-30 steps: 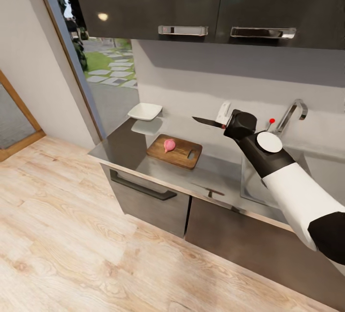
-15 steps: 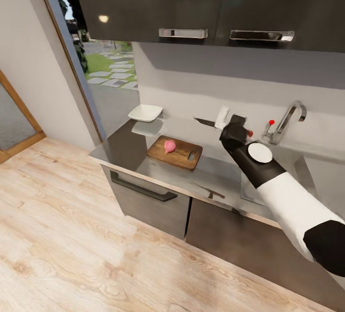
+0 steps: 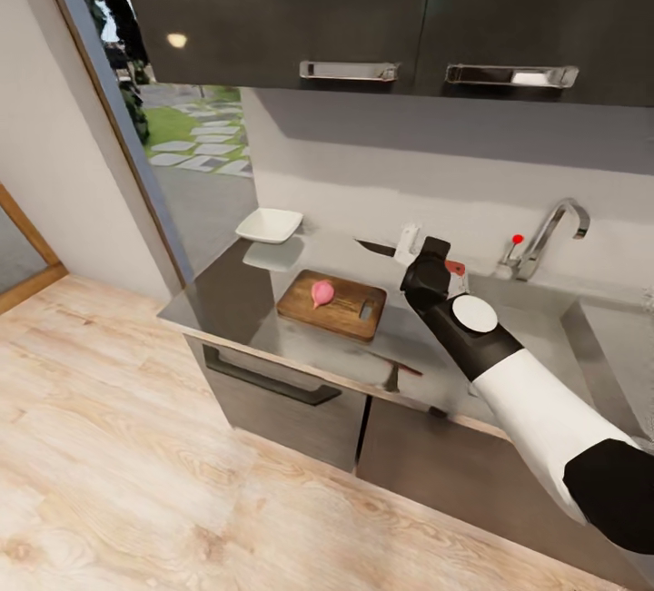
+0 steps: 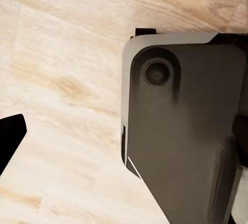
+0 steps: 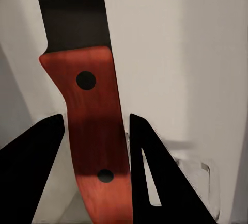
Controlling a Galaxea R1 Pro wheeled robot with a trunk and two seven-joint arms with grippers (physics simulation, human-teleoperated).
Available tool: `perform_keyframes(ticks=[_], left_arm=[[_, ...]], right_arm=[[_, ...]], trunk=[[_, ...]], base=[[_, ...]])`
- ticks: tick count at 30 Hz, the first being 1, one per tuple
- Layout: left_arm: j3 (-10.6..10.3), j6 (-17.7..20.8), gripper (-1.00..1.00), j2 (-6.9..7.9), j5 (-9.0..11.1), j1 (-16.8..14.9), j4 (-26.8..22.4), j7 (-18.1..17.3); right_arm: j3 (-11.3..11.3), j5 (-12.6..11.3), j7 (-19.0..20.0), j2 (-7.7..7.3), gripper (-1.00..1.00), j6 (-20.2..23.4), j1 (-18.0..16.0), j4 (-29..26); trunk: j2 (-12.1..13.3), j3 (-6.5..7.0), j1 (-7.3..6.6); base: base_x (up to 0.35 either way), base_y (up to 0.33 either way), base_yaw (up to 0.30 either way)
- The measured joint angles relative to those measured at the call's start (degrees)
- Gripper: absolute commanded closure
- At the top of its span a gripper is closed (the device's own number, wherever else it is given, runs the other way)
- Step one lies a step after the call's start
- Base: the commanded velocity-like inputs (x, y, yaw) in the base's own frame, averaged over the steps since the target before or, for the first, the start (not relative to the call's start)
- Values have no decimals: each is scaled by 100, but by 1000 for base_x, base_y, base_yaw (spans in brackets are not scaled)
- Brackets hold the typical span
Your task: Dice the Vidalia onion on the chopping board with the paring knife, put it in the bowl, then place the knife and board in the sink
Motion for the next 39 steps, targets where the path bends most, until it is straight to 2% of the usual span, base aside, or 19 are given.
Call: perform_keyframes(ticks=[14, 19, 20, 25, 32, 39], left_arm=[[-10, 7, -100, -15, 5, 1, 0, -4], [-69, 7, -100, -18, 5, 0, 1, -5], [-197, 7, -100, -19, 5, 0, 2, -4], [-378, 7, -100, -19, 5, 1, 6, -4], [-425, 7, -100, -29, 5, 1, 15, -4], [-428, 6, -100, -112, 6, 1, 156, -8]], right_arm=[[0, 13, -6, 0, 100, -1, 32, 0], [0, 10, -11, 2, 100, -2, 33, 0], [0, 8, -11, -3, 100, -2, 33, 0], [0, 12, -11, -5, 100, -2, 33, 0], [0, 14, -11, -5, 100, -2, 33, 0], [0, 14, -11, -5, 100, -2, 36, 0]], trunk=[[0, 100, 0], [0, 138, -2], [0, 146, -2], [0, 187, -2], [0, 245, -2], [1, 303, 0]], base=[[17, 20, -175], [157, 203, -142], [178, 231, -134], [180, 234, -131], [178, 241, -124], [64, 274, -122]])
